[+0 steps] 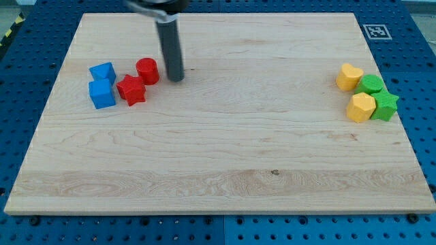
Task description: Move the red circle to the top of the red star
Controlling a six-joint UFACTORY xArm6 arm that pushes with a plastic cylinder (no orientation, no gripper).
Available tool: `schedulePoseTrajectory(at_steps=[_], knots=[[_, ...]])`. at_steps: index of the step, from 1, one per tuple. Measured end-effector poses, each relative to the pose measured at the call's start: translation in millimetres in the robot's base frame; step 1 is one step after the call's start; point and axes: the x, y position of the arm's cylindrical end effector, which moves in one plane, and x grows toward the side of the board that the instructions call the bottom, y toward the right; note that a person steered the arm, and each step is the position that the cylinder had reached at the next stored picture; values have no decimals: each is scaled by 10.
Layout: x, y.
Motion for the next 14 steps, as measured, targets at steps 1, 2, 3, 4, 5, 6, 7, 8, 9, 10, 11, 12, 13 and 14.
schedulePoseTrajectory(at_steps=[1,2,3,4,5,6,7,8,9,10,11,12,13,14], knots=[[-232,-168],[-218,-362],[-98,-516],[-39,-737],[-51,-663],[-215,59],[-634,874],[-963,1795],[-959,2690],[-585,2971],[-289,2971],[-178,2971],[49,2965],[123,2965]])
